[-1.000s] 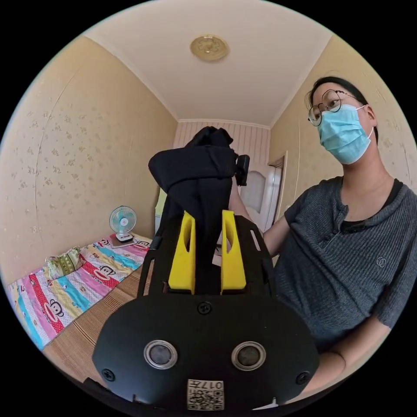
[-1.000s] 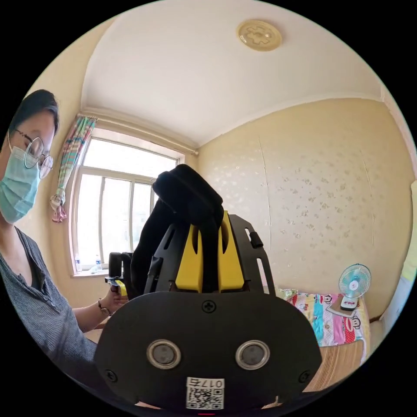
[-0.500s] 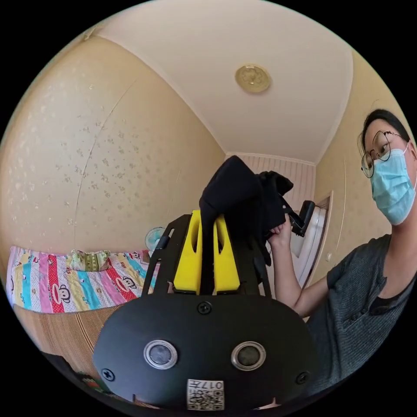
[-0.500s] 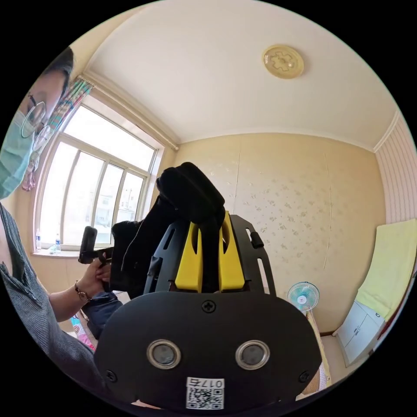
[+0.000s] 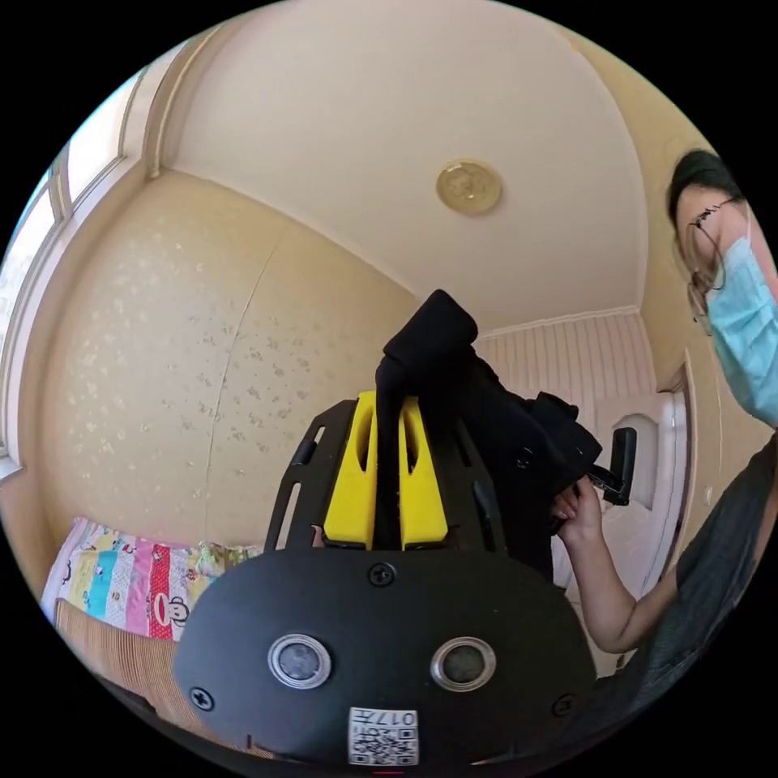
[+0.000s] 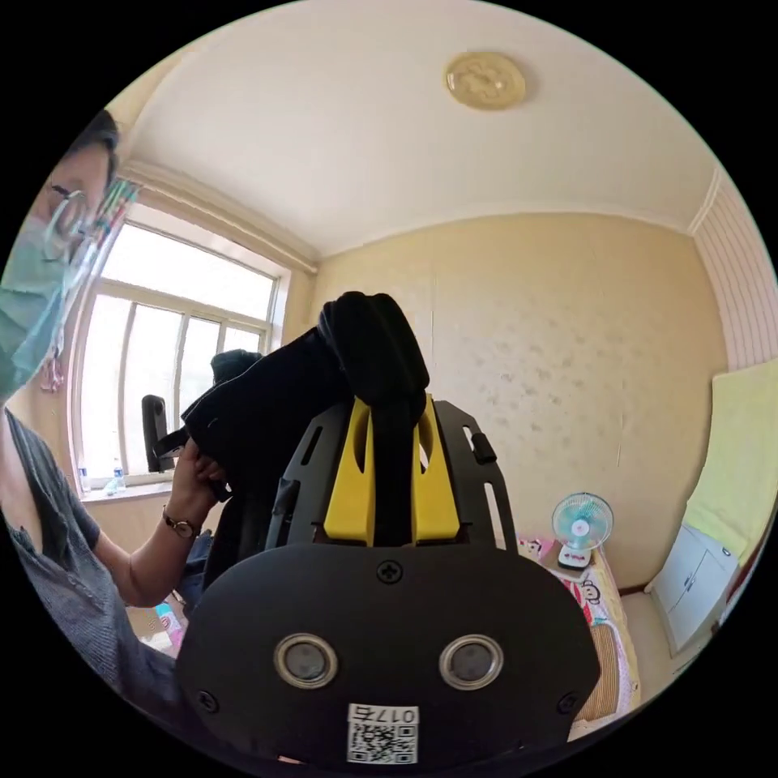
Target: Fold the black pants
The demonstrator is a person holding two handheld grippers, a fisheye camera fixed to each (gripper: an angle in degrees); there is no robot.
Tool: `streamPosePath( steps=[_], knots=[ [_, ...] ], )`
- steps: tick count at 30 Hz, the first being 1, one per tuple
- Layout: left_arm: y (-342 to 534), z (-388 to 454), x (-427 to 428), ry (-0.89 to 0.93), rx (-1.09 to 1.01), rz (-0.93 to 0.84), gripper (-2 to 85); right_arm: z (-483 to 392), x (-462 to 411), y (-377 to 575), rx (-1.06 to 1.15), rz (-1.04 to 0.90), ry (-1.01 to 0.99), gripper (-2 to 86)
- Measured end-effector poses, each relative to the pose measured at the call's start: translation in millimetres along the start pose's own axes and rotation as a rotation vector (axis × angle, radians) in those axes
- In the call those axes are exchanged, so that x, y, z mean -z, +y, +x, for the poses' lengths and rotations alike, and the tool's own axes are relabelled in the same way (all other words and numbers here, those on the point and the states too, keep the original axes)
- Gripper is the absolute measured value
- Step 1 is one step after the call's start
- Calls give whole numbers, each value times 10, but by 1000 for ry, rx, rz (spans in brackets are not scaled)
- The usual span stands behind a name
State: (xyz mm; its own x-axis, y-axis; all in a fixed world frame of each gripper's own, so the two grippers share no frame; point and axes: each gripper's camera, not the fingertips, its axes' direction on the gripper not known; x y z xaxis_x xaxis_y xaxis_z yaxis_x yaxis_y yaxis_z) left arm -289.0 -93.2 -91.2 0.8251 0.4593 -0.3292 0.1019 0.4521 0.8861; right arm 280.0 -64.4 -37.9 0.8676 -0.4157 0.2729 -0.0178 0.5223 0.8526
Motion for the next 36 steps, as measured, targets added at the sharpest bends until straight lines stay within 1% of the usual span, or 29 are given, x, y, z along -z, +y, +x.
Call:
streamPosePath(
  steps=[1, 2, 3, 4, 5, 6, 7, 8, 9, 10, 11, 12, 13, 14, 15, 16, 18, 21, 26, 28, 30, 31, 33, 35, 36],
  knots=[
    [-105, -330, -575, -75, -21, -116, 42, 128, -329, -28, -26, -28, 0, 73],
    [-131, -538, -875, -107, -18, -178, 48, 405, -1045, -46, -91, -95, 4, 76],
    [-107, -985, -1433, -164, 11, -316, 60, 665, -1753, -6, -137, -202, 6, 81],
    [29, -1429, -1873, -227, 88, -468, 74, 792, -2084, 42, -161, -271, 9, 80],
    [140, -1636, -2040, -252, 139, -542, 81, 1041, -2665, 211, -237, -427, 19, 80],
    [421, -1960, -2267, -256, 218, -661, 85, 1262, -3098, 470, -344, -563, 22, 75],
    [771, -2161, -2401, -203, 239, -744, 87, 1345, -3265, 637, -382, -616, 11, 72],
    [966, -2220, -2446, -177, 231, -785, 86, 1442, -3487, 993, -415, -680, -36, 62],
    [1408, -2292, -2502, -159, 212, -876, 81, 1490, -3633, 1400, -421, -724, -89, 54],
    [1922, -2321, -2519, -179, 195, -973, 72, 1504, -3697, 1625, -419, -753, -112, 51],
    [2185, -2324, -2520, -189, 188, -1024, 70, 1530, -3830, 2136, -420, -844, -148, 45],
    [2768, -2320, -2515, -199, 179, -1144, 67, 1554, -3948, 2693, -441, -967, -161, 41],
    [3367, -2312, -2491, -191, 198, -1278, 72, 1562, -3996, 2985, -456, -1034, -162, 40],
    [3661, -2308, -2467, -179, 223, -1343, 75, 1564, -4061, 3564, -488, -1172, -163, 39],
    [4208, -2287, -2401, -139, 287, -1457, 78, 1539, -4077, 4119, -521, -1294, -165, 41],
    [4665, -2253, -2315, -109, 351, -1541, 81, 1514, -4072, 4367, -535, -1348, -172, 42],
    [5214, -2183, -2177, -106, 423, -1636, 86, 1360, -4020, 5205, -586, -1534, -214, 49],
    [5796, -2103, -2044, -133, 504, -1735, 93, 1094, -3939, 5924, -628, -1705, -269, 61],
    [6390, -2020, -2095, -143, 611, -1847, 100, 805, -3942, 6491, -696, -1818, -321, 77],
    [6762, -1982, -2131, -216, 666, -2010, 101, 773, -3988, 6621, -718, -1845, -314, 86],
    [6982, -1943, -2128, -240, 720, -2091, 111, 761, -4062, 6786, -755, -1883, -298, 103],
    [6965, -1951, -2140, -335, 699, -2086, 103, 755, -4083, 6824, -763, -1893, -301, 107],
    [6944, -1974, -2162, -403, 707, -2063, 79, 719, -4171, 6952, -777, -1932, -312, 117],
    [6925, -2002, -2197, -400, 704, -2058, 62, 678, -4238, 7011, -766, -1956, -323, 121],
    [6917, -2021, -2221, -368, 704, -2064, 51, 650, -4282, 7039, -754, -1971, -329, 123]
  ],
)
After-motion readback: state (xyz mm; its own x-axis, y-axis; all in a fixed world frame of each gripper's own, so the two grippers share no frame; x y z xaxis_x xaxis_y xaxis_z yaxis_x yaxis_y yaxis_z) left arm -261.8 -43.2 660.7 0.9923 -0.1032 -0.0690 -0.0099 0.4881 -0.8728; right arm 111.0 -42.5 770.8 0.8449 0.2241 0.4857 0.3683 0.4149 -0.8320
